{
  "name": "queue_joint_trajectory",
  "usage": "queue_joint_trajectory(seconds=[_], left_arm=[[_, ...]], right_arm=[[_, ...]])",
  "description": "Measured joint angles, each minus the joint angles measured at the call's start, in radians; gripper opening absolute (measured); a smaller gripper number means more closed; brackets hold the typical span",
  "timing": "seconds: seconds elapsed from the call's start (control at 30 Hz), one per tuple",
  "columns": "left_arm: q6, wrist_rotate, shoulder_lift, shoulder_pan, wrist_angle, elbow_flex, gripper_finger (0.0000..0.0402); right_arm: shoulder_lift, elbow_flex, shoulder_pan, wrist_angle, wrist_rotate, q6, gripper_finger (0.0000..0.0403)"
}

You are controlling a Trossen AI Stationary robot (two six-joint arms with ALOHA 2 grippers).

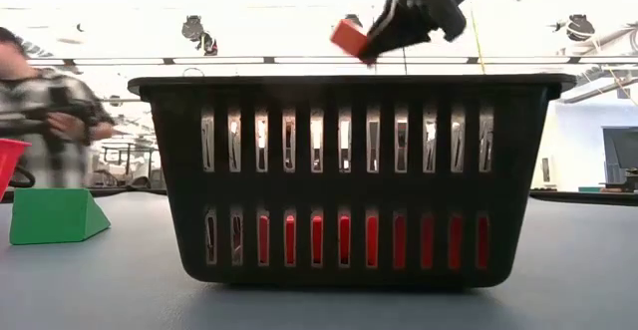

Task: Sort & place blocks by color
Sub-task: Put the orange block into the red bin

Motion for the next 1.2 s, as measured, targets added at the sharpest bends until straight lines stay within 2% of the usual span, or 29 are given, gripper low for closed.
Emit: queue_joint_trajectory(seconds=[0.07, 0.17, 0.23, 0.3, 0.4, 0.53, 0.63, 1.07, 1.2], left_arm=[[0.030, 0.001, 0.024, 0.016, 0.027, 0.000, 0.0335], [0.028, 0.005, 0.073, 0.046, 0.083, 0.000, 0.0335], [0.057, 0.020, 0.105, 0.053, 0.134, 0.000, 0.0335], [0.102, 0.039, 0.134, 0.054, 0.190, 0.000, 0.0335], [0.159, 0.046, 0.167, 0.058, 0.267, -0.002, 0.0335], [0.182, 0.148, 0.167, 0.056, 0.340, -0.001, 0.0335], [0.169, 0.165, 0.169, 0.054, 0.345, -0.001, 0.0335], [0.129, 0.170, 0.168, 0.057, 0.351, -0.001, 0.0335], [0.099, 0.230, 0.168, 0.074, 0.350, -0.001, 0.0335]], right_arm=[[-0.040, -0.075, 0.000, 0.183, -0.016, -0.028, 0.0122], [-0.087, -0.198, 0.000, 0.447, -0.098, -0.061, 0.0122], [-0.109, -0.268, -0.007, 0.565, -0.143, -0.082, 0.0122], [-0.127, -0.298, -0.020, 0.609, -0.190, -0.079, 0.0122], [-0.145, -0.299, -0.043, 0.601, -0.212, -0.045, 0.0122], [-0.137, -0.303, -0.055, 0.569, -0.218, -0.040, 0.0122], [-0.142, -0.301, -0.063, 0.590, -0.268, -0.028, 0.0122], [-0.139, -0.301, -0.063, 0.599, -0.322, -0.025, 0.0122], [-0.139, -0.301, -0.063, 0.612, -0.359, -0.025, 0.0122]])
